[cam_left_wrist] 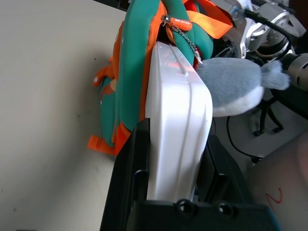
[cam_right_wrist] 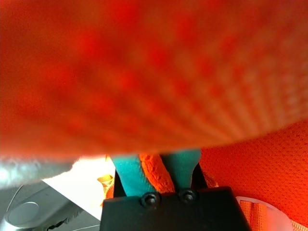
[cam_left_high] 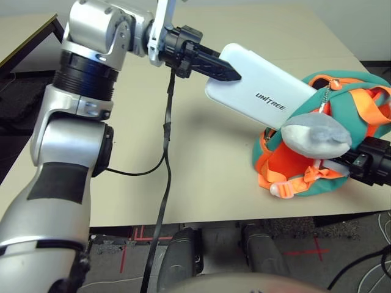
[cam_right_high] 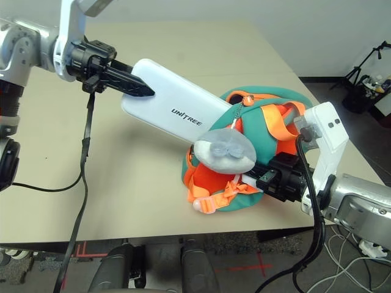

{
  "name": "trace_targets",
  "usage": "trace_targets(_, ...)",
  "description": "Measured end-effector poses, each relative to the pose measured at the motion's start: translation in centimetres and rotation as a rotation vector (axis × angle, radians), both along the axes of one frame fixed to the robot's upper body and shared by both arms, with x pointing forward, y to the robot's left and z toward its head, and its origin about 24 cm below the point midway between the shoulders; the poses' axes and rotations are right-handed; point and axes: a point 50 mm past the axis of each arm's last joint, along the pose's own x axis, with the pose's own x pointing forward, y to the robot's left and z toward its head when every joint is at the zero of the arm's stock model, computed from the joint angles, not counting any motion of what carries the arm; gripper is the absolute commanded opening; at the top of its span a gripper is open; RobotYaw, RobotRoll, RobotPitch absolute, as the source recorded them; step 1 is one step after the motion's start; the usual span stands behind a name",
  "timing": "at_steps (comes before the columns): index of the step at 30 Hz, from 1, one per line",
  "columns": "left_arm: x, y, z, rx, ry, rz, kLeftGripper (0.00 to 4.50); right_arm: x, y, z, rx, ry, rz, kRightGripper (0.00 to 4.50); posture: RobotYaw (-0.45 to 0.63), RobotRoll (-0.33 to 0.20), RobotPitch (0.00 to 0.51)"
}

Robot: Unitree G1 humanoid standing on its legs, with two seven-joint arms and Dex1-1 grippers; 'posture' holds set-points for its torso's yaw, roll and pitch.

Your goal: Put the pencil case into the backpack and zip it.

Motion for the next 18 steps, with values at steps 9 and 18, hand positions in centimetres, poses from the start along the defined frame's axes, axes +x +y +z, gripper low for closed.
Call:
trace_targets(9,1.0,-1.7,-1.6,0.035,-0.093,-0.035,1.33,0.3,0.4,-0.1,0.009,-0.005,0.013,0.12,-0.19,0.0,0.11)
trace_targets(18,1.3,-2.4,-3.9,0.078,-0.093,-0.052,1.33,0.7,0.5,-0.2,0.015,-0.007,0.029,0.12,-0.19,0.0,0.096)
